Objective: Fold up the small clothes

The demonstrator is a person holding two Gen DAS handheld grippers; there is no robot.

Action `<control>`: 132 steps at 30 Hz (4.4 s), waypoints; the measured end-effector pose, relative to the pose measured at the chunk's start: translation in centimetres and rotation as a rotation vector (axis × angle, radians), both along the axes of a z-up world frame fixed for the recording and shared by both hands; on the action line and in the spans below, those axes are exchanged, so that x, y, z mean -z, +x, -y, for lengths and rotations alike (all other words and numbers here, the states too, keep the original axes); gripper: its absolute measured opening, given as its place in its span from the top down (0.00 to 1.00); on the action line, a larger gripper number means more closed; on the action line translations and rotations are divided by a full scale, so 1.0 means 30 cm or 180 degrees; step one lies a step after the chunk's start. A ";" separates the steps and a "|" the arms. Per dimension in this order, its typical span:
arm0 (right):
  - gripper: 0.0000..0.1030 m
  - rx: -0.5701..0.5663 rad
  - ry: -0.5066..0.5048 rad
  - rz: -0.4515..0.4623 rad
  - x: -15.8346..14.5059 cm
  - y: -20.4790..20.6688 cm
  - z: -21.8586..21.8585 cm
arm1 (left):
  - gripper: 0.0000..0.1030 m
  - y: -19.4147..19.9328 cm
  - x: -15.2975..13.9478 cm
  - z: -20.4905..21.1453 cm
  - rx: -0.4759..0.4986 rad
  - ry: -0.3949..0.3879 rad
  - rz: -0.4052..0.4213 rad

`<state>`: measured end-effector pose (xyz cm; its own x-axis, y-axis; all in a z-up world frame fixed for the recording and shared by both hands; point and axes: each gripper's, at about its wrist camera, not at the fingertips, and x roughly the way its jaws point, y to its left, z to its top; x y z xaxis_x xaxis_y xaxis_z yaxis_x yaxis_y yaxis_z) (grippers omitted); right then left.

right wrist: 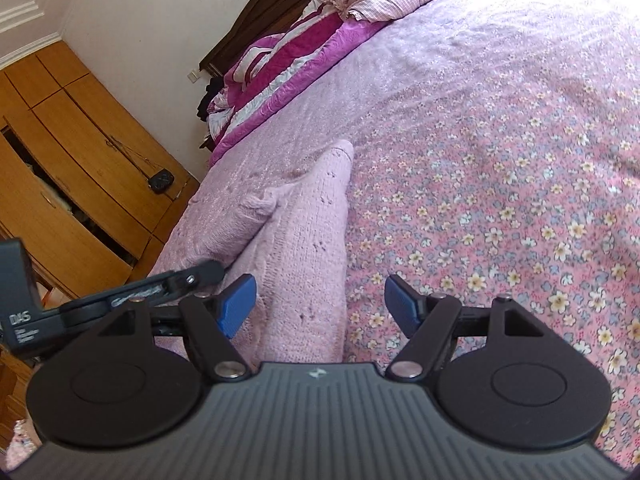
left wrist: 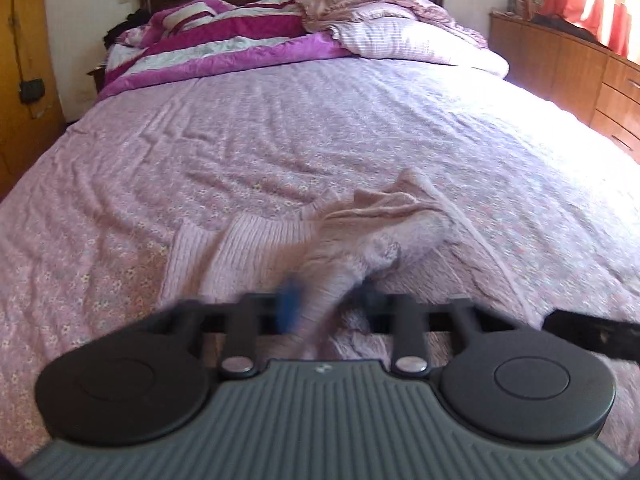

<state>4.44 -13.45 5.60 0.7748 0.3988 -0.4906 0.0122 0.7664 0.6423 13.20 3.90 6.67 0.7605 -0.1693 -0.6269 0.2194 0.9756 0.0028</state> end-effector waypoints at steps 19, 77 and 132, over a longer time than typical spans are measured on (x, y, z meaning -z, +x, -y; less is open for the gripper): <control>0.20 -0.0082 0.0113 0.0052 0.024 0.020 -0.006 | 0.61 0.026 0.016 -0.284 -0.0614 -0.0843 -0.0320; 0.14 -0.0765 0.0248 -0.0268 0.050 0.248 -0.104 | 0.27 -0.033 0.115 -0.496 -0.0642 -0.1574 -0.0931; 0.20 -0.0057 -0.0303 -0.0137 -0.058 -0.256 0.200 | 0.29 -0.390 0.008 -0.031 -0.0263 -0.0564 -0.0608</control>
<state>-3.25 -19.45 7.35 0.7453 0.3626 -0.5595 0.0238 0.8241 0.5659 1.49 4.85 6.42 0.6470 -0.2314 -0.7265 0.1192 0.9718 -0.2034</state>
